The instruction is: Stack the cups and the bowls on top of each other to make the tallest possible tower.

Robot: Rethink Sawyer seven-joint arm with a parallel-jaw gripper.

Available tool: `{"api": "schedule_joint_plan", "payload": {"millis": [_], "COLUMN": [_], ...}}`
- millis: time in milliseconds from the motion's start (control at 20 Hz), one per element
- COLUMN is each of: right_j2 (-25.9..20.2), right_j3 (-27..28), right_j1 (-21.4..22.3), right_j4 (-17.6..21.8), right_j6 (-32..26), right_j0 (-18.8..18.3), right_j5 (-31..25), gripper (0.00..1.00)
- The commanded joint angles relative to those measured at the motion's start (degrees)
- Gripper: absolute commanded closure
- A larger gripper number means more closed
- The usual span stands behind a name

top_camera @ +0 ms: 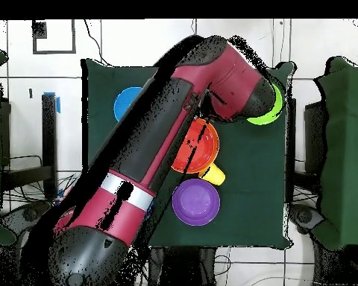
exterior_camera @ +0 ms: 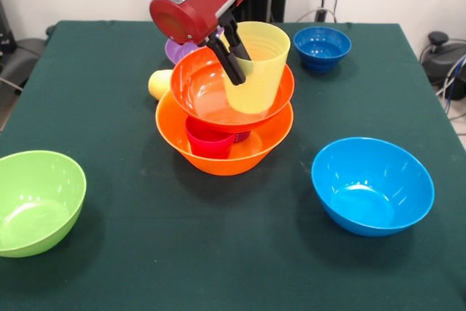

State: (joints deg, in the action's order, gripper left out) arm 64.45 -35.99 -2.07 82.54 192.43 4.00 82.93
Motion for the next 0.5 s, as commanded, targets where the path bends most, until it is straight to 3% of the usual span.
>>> {"api": "schedule_joint_plan", "payload": {"millis": [50, 500], "right_j2": [-9.45, -10.90], "right_j3": [-4.68, -7.74], "right_j1": [-2.90, -3.12], "right_j4": [-1.85, -3.17], "right_j6": [-15.83, -19.51], "right_j0": [-0.87, -0.08], "right_j5": [-5.46, -8.17], "gripper": [1.00, 1.00]}}
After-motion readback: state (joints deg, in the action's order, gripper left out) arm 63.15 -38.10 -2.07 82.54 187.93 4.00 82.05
